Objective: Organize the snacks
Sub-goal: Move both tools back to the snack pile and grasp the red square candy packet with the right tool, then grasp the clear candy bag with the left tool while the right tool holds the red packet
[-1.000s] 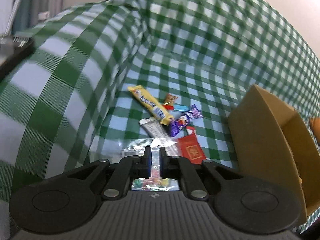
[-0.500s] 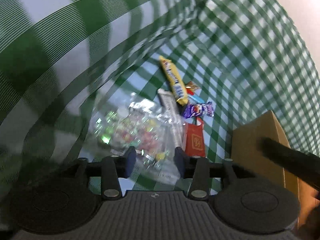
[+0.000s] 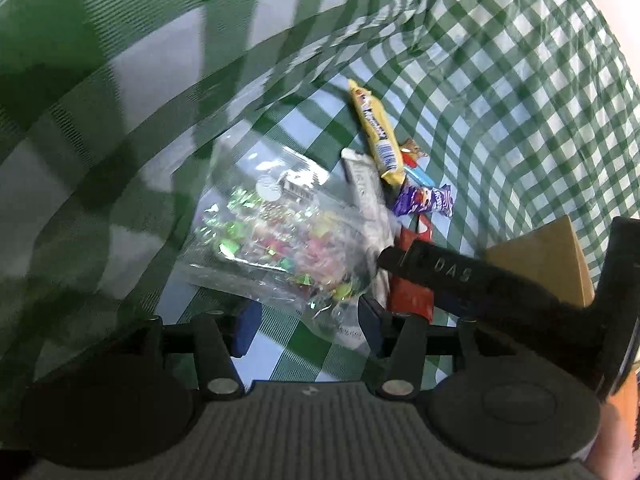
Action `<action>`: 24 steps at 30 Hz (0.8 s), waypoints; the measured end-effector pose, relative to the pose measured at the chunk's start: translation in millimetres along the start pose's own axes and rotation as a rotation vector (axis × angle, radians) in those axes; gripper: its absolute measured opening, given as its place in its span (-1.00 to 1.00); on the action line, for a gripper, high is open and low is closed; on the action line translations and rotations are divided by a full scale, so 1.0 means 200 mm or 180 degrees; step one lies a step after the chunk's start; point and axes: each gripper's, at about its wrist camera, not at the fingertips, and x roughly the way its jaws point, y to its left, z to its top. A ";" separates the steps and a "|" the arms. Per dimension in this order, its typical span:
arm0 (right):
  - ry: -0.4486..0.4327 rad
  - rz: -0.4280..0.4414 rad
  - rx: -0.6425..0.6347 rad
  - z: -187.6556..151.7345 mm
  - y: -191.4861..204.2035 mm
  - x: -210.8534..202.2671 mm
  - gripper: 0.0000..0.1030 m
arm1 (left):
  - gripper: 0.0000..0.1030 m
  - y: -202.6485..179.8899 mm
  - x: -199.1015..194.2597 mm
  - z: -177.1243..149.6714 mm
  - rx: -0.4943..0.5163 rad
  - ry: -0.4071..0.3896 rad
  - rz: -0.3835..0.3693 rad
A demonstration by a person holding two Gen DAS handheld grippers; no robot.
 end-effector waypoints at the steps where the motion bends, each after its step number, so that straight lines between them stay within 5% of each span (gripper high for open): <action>1: -0.0013 0.0023 -0.0021 -0.01 0.00 0.00 0.26 | -0.07 -0.01 0.01 0.00 0.0026 -0.0017 0.0021; 2: -0.0020 0.0061 -0.0030 -0.01 0.00 -0.01 0.10 | -0.50 -0.02 0.02 0.00 0.0047 -0.0019 0.0040; 5: -0.0008 0.0115 -0.0059 -0.02 0.01 -0.02 -0.08 | -0.83 -0.05 0.02 0.00 0.0211 -0.0068 0.0117; 12: -0.0143 0.0147 -0.0060 -0.10 0.01 -0.20 -0.12 | -1.00 -0.14 -0.08 0.00 0.0720 -0.0412 0.0179; 24: -0.0373 0.0383 -0.0539 -0.42 -0.04 -0.72 -0.10 | -1.00 -0.23 -0.30 -0.06 0.1455 -0.0771 0.0036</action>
